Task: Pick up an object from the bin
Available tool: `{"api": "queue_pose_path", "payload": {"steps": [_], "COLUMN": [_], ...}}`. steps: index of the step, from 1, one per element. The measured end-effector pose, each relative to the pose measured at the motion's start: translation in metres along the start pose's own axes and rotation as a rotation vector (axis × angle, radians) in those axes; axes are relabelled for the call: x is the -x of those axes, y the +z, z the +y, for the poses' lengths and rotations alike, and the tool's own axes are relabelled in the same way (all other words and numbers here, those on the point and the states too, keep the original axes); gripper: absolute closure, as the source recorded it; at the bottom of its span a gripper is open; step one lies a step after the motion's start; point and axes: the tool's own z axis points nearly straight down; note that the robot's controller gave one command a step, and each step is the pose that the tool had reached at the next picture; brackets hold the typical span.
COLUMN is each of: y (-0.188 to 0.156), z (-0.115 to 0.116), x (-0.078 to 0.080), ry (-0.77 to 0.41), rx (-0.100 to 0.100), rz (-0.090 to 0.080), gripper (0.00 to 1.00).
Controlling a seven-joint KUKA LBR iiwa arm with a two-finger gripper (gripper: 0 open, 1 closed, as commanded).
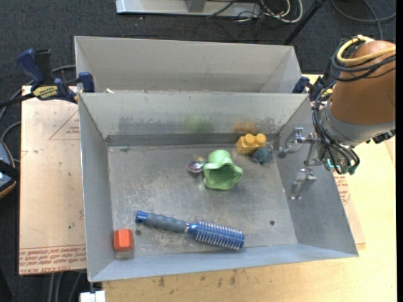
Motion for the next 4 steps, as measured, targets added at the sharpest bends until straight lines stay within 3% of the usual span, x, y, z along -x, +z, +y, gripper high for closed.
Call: {"api": "queue_pose_path", "payload": {"steps": [1,2,3,4], "y": [0.056,0.149,0.143,-0.007], "z": [0.058,0.087,0.087,0.091], "x": [0.058,0.078,0.08,0.093], "ry": [-0.038,-0.111,-0.111,-0.126], "rx": [0.004,-0.001,-0.001,-0.001], "rz": [-0.001,-0.007,-0.014,-0.012], "gripper": [0.0,0.0,1.0,1.0]}}
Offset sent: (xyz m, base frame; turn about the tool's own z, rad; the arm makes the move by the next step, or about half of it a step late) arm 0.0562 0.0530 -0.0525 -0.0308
